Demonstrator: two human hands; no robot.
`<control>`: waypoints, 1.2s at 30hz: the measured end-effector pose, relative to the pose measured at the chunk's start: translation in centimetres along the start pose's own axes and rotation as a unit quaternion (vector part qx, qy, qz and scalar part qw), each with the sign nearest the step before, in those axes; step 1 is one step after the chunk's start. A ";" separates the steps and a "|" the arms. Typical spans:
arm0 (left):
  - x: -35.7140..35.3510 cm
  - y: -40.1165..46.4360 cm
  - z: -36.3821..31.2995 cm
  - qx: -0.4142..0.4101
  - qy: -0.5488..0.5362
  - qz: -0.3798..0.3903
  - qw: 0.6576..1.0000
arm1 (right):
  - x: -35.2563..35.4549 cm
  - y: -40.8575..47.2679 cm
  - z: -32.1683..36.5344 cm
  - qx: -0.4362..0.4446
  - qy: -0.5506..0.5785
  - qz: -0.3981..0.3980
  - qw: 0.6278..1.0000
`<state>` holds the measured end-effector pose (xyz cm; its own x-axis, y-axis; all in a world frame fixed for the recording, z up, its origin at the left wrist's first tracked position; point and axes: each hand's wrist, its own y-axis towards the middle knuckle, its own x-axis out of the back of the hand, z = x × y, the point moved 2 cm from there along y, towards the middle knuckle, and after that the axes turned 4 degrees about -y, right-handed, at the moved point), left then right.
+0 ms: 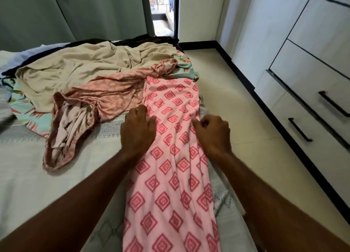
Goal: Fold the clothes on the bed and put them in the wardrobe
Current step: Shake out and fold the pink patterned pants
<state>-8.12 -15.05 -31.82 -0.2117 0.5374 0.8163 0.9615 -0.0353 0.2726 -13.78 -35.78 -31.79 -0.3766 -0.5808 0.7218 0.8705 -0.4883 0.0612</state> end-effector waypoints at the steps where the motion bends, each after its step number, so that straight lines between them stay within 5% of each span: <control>1: 0.4 -1.4 0.4 -0.033 0.005 0.006 0.999 | 0.4 -1.3 -0.3 -0.006 -0.012 0.020 1.000; 7: 1.9 -7.6 3.0 -0.034 0.013 0.131 0.991 | 1.0 -4.0 1.0 -0.022 -0.055 0.061 0.996; 14: 1.8 -8.8 3.9 -0.044 0.044 0.175 0.983 | 2.9 -3.6 1.4 -0.140 0.091 0.009 0.986; 22: 1.2 -8.5 4.1 -0.042 0.048 0.179 0.982 | 2.9 -5.2 0.4 -0.053 0.001 0.161 0.986; 28: 3.6 -12.0 3.7 -0.049 -0.045 0.223 0.972 | 5.1 -10.0 -0.5 0.003 0.009 0.284 0.959; 31: 5.8 -16.5 3.7 -0.109 -0.053 0.252 0.960 | 5.8 -13.9 -0.5 0.098 -0.113 0.280 0.948; 36: 9.3 -24.5 4.8 -0.218 -0.029 0.264 0.939 | 7.8 -19.1 -1.9 0.089 -0.139 0.205 0.965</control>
<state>-32.77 -5.14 -33.32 0.2964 0.3925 0.8707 0.7642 -0.6443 0.0303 -33.91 -32.22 -28.59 0.0887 -0.4919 0.8661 0.9783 -0.1206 -0.1687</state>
